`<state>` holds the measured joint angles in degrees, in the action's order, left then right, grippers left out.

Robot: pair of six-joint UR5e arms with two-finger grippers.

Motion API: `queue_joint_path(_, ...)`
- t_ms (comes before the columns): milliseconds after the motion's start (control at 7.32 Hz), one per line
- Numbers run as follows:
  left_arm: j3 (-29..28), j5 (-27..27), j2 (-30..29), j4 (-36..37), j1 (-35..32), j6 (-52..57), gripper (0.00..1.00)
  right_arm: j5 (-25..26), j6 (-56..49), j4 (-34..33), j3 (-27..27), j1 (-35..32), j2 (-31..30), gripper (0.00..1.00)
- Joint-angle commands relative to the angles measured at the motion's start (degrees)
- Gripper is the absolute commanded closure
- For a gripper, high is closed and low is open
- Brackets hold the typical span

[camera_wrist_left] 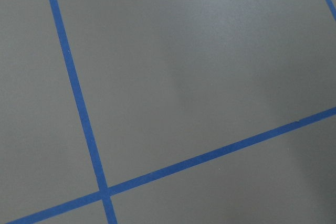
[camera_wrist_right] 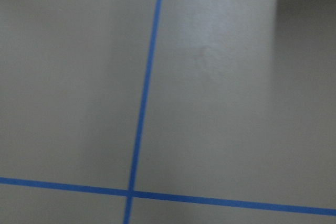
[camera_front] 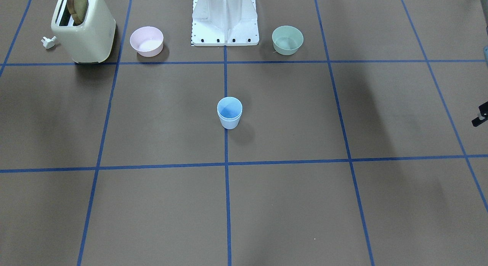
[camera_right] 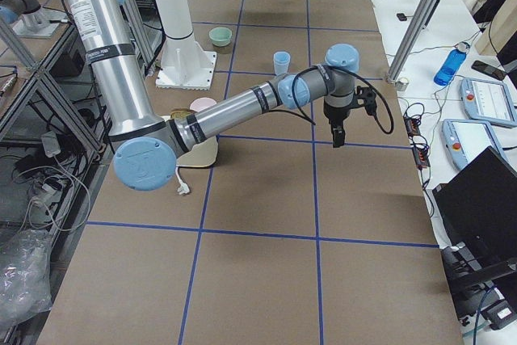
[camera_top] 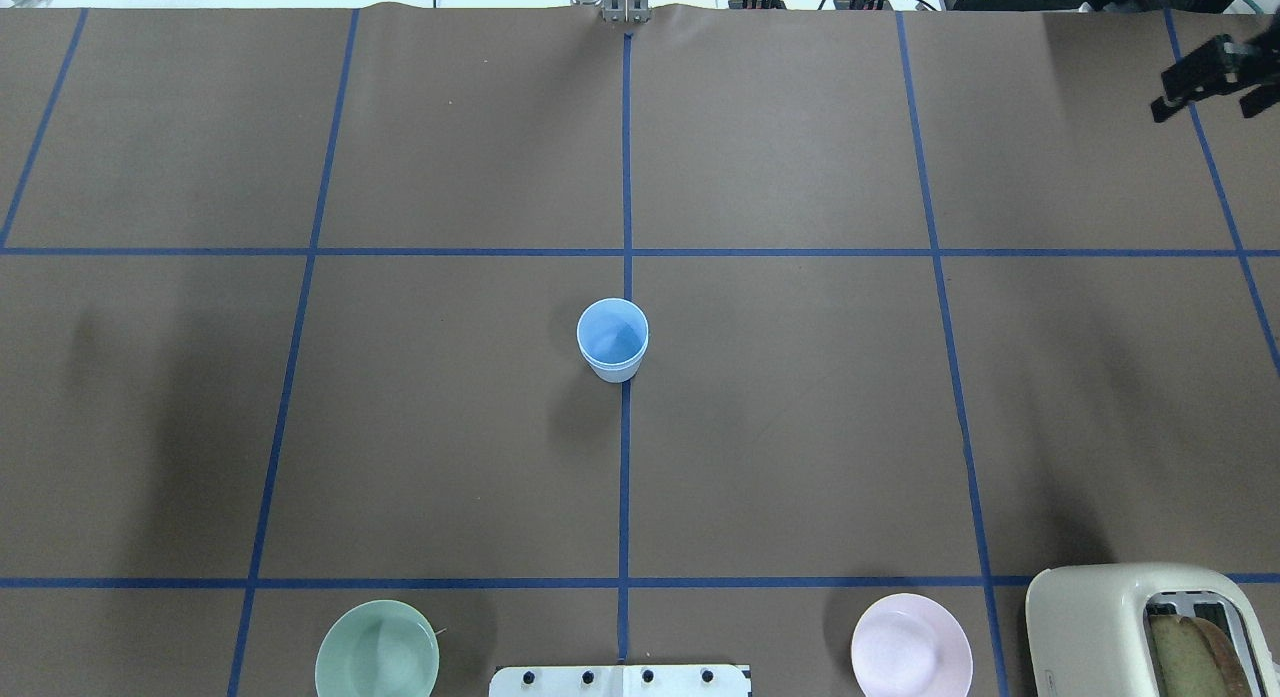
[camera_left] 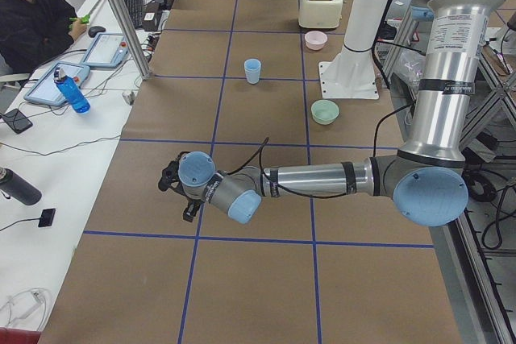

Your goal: Stack blue cups with both arms

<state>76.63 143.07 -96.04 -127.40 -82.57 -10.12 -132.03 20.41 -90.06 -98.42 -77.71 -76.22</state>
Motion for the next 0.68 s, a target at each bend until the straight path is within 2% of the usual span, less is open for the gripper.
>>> queue_joint_path(0, -0.2, 0.5, 0.2, 0.0, -0.5, 0.0, 0.02, -4.6, -8.2, 0.1, 2.9, -6.9, -6.4, 0.00)
queue_joint_path(410, -0.2, 0.6, 0.1, 0.1, -0.4, 0.0, 0.02, -6.1, -11.9, 1.5, 8.1, -8.0, -7.5, 0.00)
queue_joint_path(547, -0.1, 0.6, 0.0, 0.1, -0.5, -0.1, 0.02, -6.3, -11.5, 8.9, 12.6, -8.1, -7.9, 0.00)
